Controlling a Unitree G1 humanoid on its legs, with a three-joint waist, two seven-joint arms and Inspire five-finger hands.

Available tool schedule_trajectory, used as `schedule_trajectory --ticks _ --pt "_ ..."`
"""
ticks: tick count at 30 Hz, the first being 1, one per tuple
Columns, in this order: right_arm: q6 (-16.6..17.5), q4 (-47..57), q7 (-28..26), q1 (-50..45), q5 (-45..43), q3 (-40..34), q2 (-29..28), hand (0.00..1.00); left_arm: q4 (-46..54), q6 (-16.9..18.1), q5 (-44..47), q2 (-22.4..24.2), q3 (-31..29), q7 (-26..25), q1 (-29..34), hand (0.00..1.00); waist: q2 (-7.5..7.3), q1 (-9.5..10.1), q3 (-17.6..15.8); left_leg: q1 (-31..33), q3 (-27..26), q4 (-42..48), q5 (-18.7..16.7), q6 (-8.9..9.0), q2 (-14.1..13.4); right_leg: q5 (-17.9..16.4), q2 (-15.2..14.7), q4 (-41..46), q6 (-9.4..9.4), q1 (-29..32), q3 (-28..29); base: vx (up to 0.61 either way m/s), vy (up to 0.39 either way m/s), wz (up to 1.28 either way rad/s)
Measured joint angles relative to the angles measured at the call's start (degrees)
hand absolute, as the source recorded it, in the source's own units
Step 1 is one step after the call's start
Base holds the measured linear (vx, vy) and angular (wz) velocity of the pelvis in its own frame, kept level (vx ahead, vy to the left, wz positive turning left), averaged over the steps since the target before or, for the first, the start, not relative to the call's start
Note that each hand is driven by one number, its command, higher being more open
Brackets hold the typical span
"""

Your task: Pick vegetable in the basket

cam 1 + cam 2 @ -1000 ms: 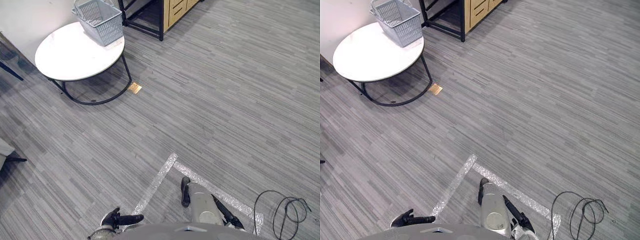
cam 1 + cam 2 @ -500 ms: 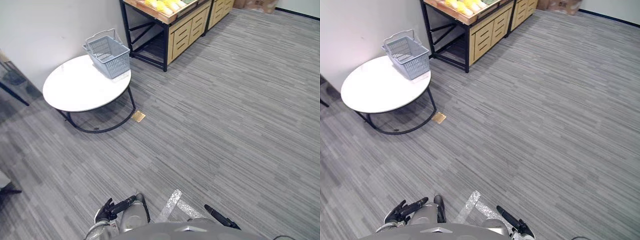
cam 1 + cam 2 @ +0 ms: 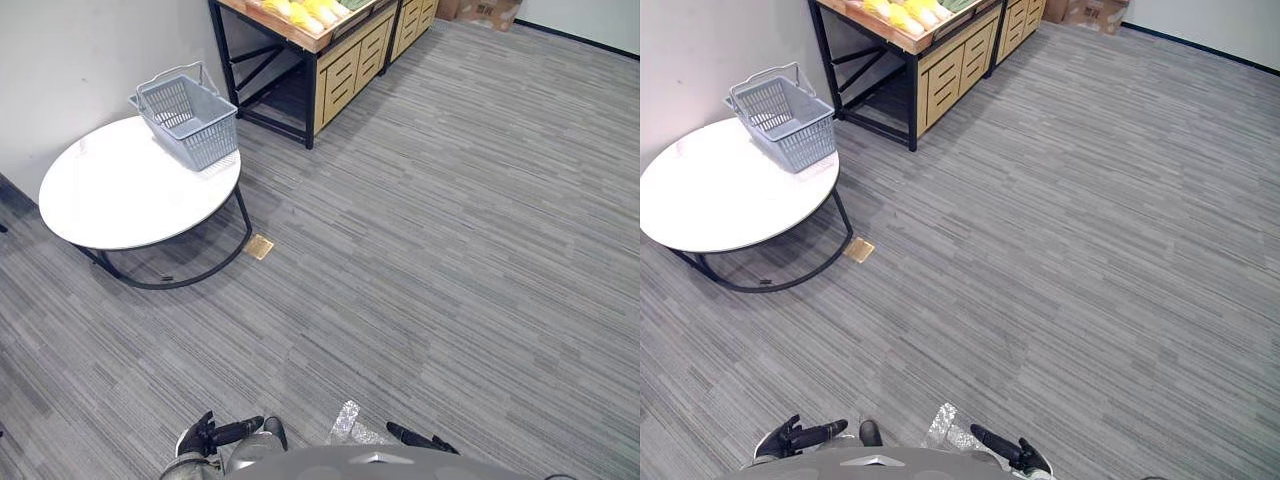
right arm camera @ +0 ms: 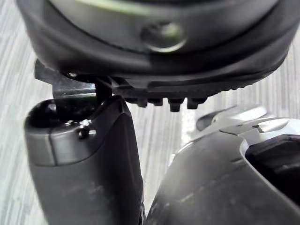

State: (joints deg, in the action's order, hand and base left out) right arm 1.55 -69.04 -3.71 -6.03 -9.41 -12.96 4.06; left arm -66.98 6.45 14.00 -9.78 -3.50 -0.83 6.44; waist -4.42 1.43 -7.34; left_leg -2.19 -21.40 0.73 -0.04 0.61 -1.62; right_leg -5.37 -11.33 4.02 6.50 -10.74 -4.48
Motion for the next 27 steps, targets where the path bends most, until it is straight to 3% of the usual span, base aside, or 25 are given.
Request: schedule_trajectory --ticks 4,7,9,10,12,13,14,15,16,19,21,22,23,24,25,26,27 --pt "0.01 0.03 0.16 -0.1 -0.11 0.2 0.34 1.0 0.19 0.3 -0.9 -0.25 1.44 -0.07 0.02 1.0 0.41 0.01 0.39 1.87 0.77 2.84 -1.63 0.07 -1.5 0.29 0.9 5.07 0.05 3.17 -0.09 0.04 -0.053 0.01" --pt "0.18 0.45 0.24 -0.53 -1.68 0.1 0.37 1.0 0.22 0.99 -0.4 -0.31 2.54 -0.41 0.24 1.0 0.85 -0.19 0.0 1.3 2.44 4.3 -3.69 -0.31 -2.19 0.29 1.01 18.18 0.04 8.32 -0.19 0.04 0.023 0.17" --pt "0.5 1.19 0.31 -0.77 -3.17 -0.1 -0.41 1.0 0.75 1.08 -0.33 -0.91 2.54 -0.4 0.46 1.0 0.15 -0.09 -1.32 -0.15 2.96 5.35 -4.99 -0.83 -1.24 0.84 -1.05 29.19 -0.04 12.18 -0.03 0.05 0.071 0.26" --pt "1.17 1.95 0.31 -1.45 -4.98 -0.13 -1.04 1.0 1.21 1.12 -0.2 -1.18 2.56 -0.54 0.95 1.0 -0.72 -0.14 -1.72 -1.51 3.25 6.75 -6.59 -1.5 -0.26 3.01 -2.83 35.54 0.07 13.66 -0.03 0.07 0.08 0.24" --pt "1.84 2.53 0.24 -2.03 -6.89 -0.34 -1.02 1.0 1.29 1.13 -0.13 -1.12 2.64 -0.63 1.44 1.0 -0.62 -0.15 -1.79 -3.14 3.89 7.34 -8.75 -2.54 0.05 5.11 -3.8 41.25 -0.27 15.21 -0.13 0.08 0.088 0.1" --pt "1.87 2.74 -0.08 -2.15 -8.52 -0.43 -0.92 1.0 1.44 1.1 -0.12 -1.12 2.75 -0.64 1.58 1.0 -0.5 -0.33 -1.79 -3.63 4.03 7.64 -9.85 -2.91 -0.1 1.32 -3.78 44.83 -2.11 17.32 -0.64 0.06 0.066 -0.01" --pt "1.88 3.12 -0.19 -2.23 -9.42 -0.42 -0.96 1.0 1.45 1.12 -0.14 -1.12 2.84 -0.64 1.65 1.0 -0.39 -0.45 -1.87 -3.81 4.03 7.61 -10.17 -2.7 -0.19 -1.09 -3.65 45.98 -2.52 18.69 -1.38 0.07 0.057 -0.02" --pt "2.08 4.11 -0.27 -2.34 -10.74 -0.43 -0.93 1.0 1.48 1.18 -0.14 -1.01 3.13 -0.63 1.94 1.0 0.1 -1.05 -2.24 -4.21 4.1 7.48 -10.7 -2.29 -0.56 -4.86 -3.36 46.16 -1.98 20.98 -3.72 0.07 0.029 0.05" --pt "2.35 4.78 -0.47 -2.34 -11.75 -0.4 -0.69 1.0 1.47 1.31 -0.16 -0.65 3.13 -0.63 2.16 1.0 0.81 -1.66 -2.6 -4.47 4.29 7.47 -11.17 -2.08 -1.21 -6.25 -2.91 43.25 -2.64 22.57 -5.97 0.1 0.024 0.08" --pt "2.73 5.16 -1.02 -2.13 -13.13 -0.23 0.07 1.0 1.68 1.68 -0.5 0.02 3.2 -0.62 2.12 1.0 2.19 -1.74 -3.35 -5.39 4.56 7.4 -12.28 -0.99 -2.83 -6.0 -1.01 29.89 -2.11 24.68 -6.98 0.18 -0.061 0.09" --pt "2.76 5.23 -1.04 -2.06 -14.27 -0.24 0.72 1.0 1.76 2.23 -0.73 0.78 3.2 -0.63 2.13 1.0 3.69 -1.71 -4.25 -6.84 5.49 7.45 -13.7 0.84 -5.29 -2.37 0.92 13.79 0.33 25.28 -6.72 0.31 -0.156 0.18" --pt "2.78 5.3 -1.12 -2.07 -14.63 -0.29 0.76 1.0 1.75 2.22 -0.96 0.87 3.2 -0.65 2.11 1.0 3.96 -1.74 -4.39 -7.36 5.76 7.41 -14.17 1.56 -5.93 -0.9 1.34 10.24 0.73 25.4 -6.6 0.3 -0.155 0.19" --pt "2.78 5.37 -1.16 -2.08 -14.83 -0.41 0.72 1.0 1.71 2.21 -1.2 0.86 3.2 -0.66 2.11 1.0 4.1 -1.81 -4.58 -8.31 6.09 7.31 -14.97 2.94 -6.67 1.38 1.72 5.81 0.78 25.45 -6.43 0.42 -0.251 0.27" --pt "2.78 5.39 -1.17 -2.19 -15.85 -0.59 0.48 1.0 1.2 2.17 -1.44 0.91 3.21 -0.67 2.13 1.0 3.97 -1.85 -4.68 -10.17 6.75 6.92 -16.24 5.56 -7.21 3.41 1.82 2.47 0.87 25.56 -6.14 0.44 -0.28 0.31" --pt "2.78 5.49 -1.2 -2.32 -16.13 -0.62 0.32 1.0 1.05 2.17 -1.69 0.83 3.19 -0.64 2.3 1.0 3.83 -1.93 -4.71 -11.06 7.17 6.86 -16.81 6.56 -7.28 3.38 1.71 2.25 0.84 25.55 -5.86 0.58 -0.398 0.52" --pt "2.79 5.91 -1.73 -2.22 -17.1 -1.33 0.23 1.0 0.91 2.18 -3.19 1.55 3.2 -0.5 2.44 1.0 5.21 -2.74 -4.85 -12.33 8.38 6.44 -17.64 8.18 -8.52 10.03 2.33 5.05 -0.09 25.93 -4.88 0.56 -0.378 0.66" --pt "2.98 6.62 -2.18 -1.98 -17.65 -2.12 0.65 1.0 0.63 2.34 -4.55 2.17 3.22 -0.04 2.55 1.0 6.64 -3.7 -4.43 -12.43 9.6 5.91 -17.01 9.29 -10.16 11.12 3.23 9.77 -1.38 27.84 -5.01 0.67 -0.458 0.68"
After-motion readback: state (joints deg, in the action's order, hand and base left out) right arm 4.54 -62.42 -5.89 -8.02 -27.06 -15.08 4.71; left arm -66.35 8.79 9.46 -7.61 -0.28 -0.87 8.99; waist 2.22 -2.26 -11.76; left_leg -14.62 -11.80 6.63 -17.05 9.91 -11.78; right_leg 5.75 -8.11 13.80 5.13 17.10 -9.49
